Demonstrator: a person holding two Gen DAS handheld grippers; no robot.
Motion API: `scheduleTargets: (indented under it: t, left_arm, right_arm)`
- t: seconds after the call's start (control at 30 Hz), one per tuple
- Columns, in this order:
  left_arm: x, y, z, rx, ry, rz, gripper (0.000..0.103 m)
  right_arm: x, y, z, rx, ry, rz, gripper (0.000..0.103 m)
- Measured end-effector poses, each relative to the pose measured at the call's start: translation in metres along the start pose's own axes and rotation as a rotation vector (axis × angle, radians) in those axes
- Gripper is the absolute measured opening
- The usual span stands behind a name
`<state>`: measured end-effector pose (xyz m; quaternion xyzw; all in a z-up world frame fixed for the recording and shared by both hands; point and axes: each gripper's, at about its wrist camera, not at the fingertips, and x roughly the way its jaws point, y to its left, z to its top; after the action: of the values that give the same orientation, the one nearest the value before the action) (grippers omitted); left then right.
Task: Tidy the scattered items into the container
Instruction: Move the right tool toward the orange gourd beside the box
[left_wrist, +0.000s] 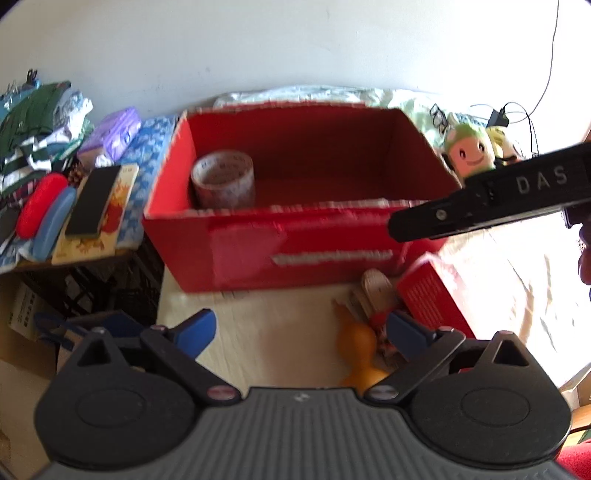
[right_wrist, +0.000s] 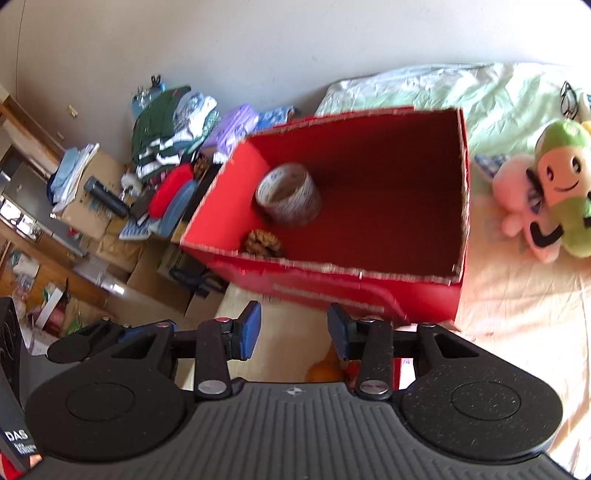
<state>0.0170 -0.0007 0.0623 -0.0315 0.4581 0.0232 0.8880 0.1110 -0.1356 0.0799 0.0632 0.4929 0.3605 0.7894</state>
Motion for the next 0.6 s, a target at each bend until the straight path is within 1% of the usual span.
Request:
scheduleTargets:
  t: [0.1, 0.23, 0.37, 0.43, 0.53, 0.6]
  left_arm:
    - [0.004, -0.009, -0.017, -0.031, 0.022, 0.001, 0.099]
    - [0.009, -0.022, -0.038, -0.051, 0.044, -0.003, 0.099]
    - [0.014, -0.032, -0.049, -0.069, 0.076, -0.017, 0.098]
    - [0.018, -0.035, -0.051, -0.076, 0.091, -0.024, 0.096]
    - [0.026, -0.038, -0.054, -0.085, 0.113, -0.027, 0.091]
    - [0.032, -0.038, -0.056, -0.094, 0.131, -0.034, 0.084]
  right_arm:
    - [0.009, -0.001, -0.013, -0.005, 0.046, 0.019, 0.042]
    - [0.020, -0.003, -0.028, -0.017, 0.090, 0.023, 0.040]
    - [0.031, -0.008, -0.044, 0.008, 0.151, 0.022, 0.039]
    - [0.033, -0.008, -0.050, 0.004, 0.163, 0.009, 0.039]
    - [0.037, -0.010, -0.057, 0.001, 0.172, -0.002, 0.039]
    - [0.041, -0.012, -0.062, 0.007, 0.184, -0.011, 0.038]
